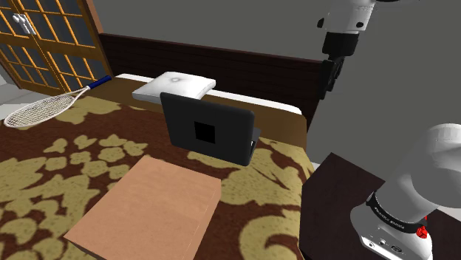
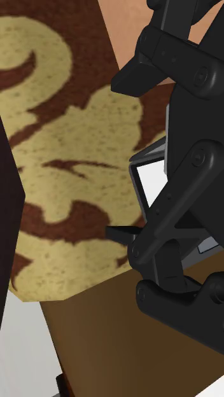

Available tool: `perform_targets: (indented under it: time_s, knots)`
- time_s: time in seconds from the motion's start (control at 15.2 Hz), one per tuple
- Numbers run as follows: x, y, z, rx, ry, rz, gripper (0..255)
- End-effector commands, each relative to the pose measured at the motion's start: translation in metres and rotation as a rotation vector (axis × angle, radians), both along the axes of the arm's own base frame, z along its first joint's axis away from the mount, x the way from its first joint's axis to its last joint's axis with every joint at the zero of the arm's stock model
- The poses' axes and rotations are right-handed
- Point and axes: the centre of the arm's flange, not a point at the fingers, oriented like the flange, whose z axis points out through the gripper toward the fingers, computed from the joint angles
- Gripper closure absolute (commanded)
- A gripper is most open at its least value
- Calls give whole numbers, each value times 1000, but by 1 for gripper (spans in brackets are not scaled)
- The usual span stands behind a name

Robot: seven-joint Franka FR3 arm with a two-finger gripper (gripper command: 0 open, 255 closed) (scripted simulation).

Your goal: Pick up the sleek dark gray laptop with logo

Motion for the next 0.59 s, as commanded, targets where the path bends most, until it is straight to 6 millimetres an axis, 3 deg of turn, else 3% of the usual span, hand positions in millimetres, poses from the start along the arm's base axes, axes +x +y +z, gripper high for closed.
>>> perform_targets:
  time_s: [0.0,0.53]
  knots:
    - [0,0,0,0,0,0,0]
    - [89,47,-22,8,-25,84,0]
